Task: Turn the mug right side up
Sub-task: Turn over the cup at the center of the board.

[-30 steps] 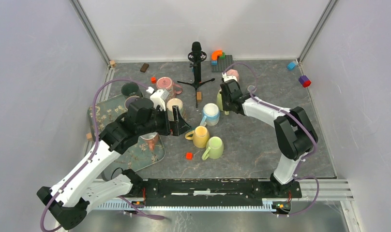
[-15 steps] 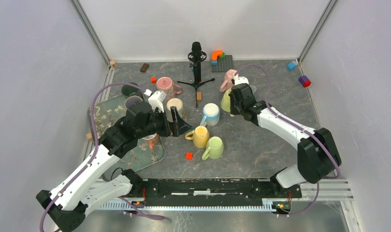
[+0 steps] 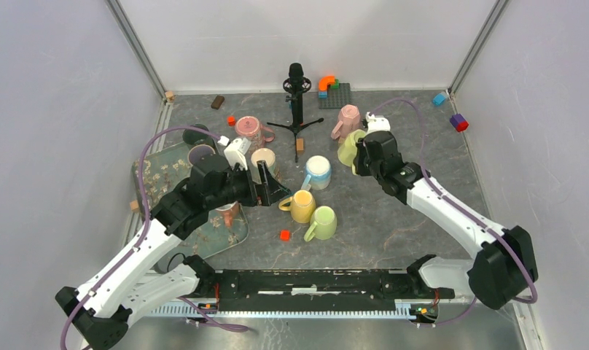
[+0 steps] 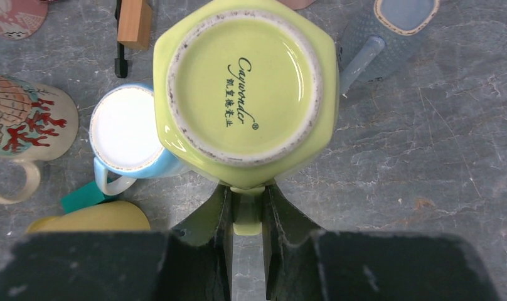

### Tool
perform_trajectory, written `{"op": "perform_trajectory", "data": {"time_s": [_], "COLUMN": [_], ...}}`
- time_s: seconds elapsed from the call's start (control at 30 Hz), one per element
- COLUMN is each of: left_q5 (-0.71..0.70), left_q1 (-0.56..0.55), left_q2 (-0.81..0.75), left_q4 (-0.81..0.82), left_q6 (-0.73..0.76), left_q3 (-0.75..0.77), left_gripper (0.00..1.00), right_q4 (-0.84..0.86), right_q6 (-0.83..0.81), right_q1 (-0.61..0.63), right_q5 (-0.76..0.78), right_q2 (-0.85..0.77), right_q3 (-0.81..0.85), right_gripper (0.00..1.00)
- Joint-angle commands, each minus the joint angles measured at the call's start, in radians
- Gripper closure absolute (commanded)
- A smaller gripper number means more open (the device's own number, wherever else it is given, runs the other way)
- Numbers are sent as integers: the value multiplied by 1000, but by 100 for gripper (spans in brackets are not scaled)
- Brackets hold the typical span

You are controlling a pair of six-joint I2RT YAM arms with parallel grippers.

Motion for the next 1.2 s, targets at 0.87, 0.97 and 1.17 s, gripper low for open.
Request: {"op": "perform_trajectory", "data": {"time_s": [0.87, 0.97, 1.17], "left_q5": [134, 136, 165], "left_q1": [15, 31, 77], "left_q2": [98, 107, 122], "left_q4": [608, 673, 857], "left_q6": [-338, -386, -507], "left_q3": [-204, -237, -312], "left_gripper": [0, 1, 9], "right_q4": [636, 702, 794], "right_q6": [465, 509, 582], "right_q1": [112, 126, 137], "right_q5": [-395, -407, -430], "right_q2": [-226, -216, -209], "right_q3": [-161, -175, -192], "right_gripper": [100, 100, 100]}}
